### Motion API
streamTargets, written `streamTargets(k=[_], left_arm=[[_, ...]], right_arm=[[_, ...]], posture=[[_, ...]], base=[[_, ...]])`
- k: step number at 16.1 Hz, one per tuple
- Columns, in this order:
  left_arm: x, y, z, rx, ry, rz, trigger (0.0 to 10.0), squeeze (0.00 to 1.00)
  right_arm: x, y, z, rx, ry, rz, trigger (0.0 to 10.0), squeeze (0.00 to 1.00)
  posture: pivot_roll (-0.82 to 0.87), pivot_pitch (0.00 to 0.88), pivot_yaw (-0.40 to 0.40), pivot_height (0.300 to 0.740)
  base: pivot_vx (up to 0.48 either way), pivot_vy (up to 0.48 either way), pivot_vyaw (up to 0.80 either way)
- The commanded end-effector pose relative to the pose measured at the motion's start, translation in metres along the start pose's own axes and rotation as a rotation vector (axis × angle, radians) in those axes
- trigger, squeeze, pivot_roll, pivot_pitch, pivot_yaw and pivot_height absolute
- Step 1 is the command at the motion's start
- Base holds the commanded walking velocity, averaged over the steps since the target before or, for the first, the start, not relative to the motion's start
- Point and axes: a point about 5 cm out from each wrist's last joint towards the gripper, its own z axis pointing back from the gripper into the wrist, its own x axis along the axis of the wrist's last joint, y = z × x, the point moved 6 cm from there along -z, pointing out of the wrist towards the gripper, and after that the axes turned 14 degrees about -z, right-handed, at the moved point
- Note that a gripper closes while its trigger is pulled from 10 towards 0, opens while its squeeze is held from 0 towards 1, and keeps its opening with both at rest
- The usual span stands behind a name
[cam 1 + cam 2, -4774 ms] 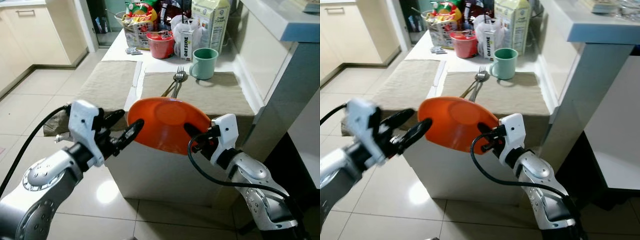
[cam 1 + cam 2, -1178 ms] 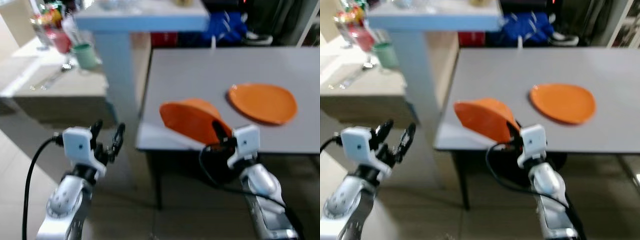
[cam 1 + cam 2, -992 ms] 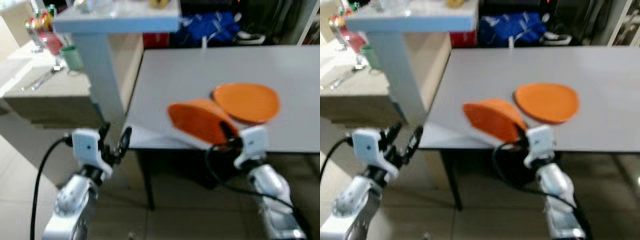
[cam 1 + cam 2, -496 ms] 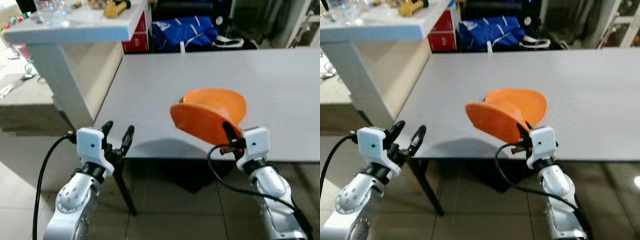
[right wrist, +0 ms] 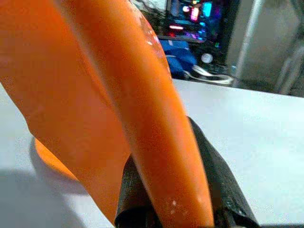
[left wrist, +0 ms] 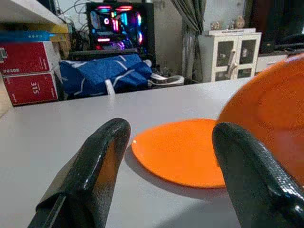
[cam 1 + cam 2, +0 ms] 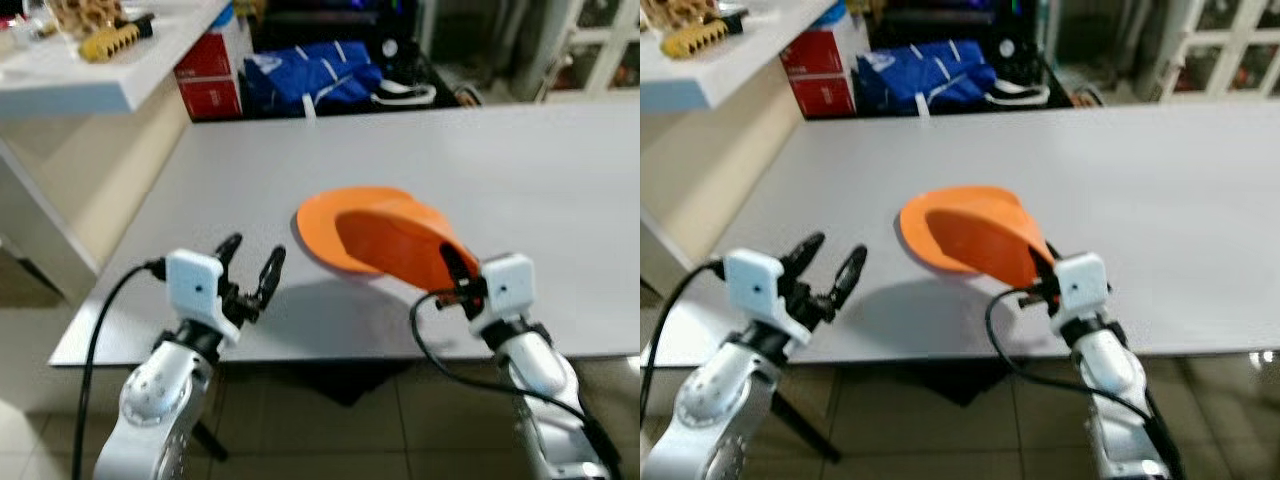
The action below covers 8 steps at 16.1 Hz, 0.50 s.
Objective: Setting the table
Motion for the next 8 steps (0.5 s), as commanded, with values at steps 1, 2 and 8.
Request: streamTargets(k=[1,2,8], left_arm=[[-0.0017,0.0031,0.0012,0.009,0.02,-0.002,10.0,0.0],[-0.0006,0.0032,0.0011,0.008,0.02,-0.004,10.0,0.0],[-0.0012,0.0037,0.0009,0.002,0.025,-0.004,10.0,0.0]], right_arm=[[0.0118,0.011,-0.0017,0.046,-0.049,-0.007,0.0,0.0],[0.0105,0.0097,-0.0008,0.042,-0.045,-0.011,0.0,0.0],[0.0065,0.0102,0.0018,0.05,-0.031,-0.025,0.0,0.0]], posture=[[-0.16,0.0,0.089,0.74],[-0.16,0.0,0.09,0.74],[-0.16,0.0,0.095,0.74]], base=[[0.0,0.0,0.0],[0.0,0.0,0.0],[0.0,0.0,0.0]])
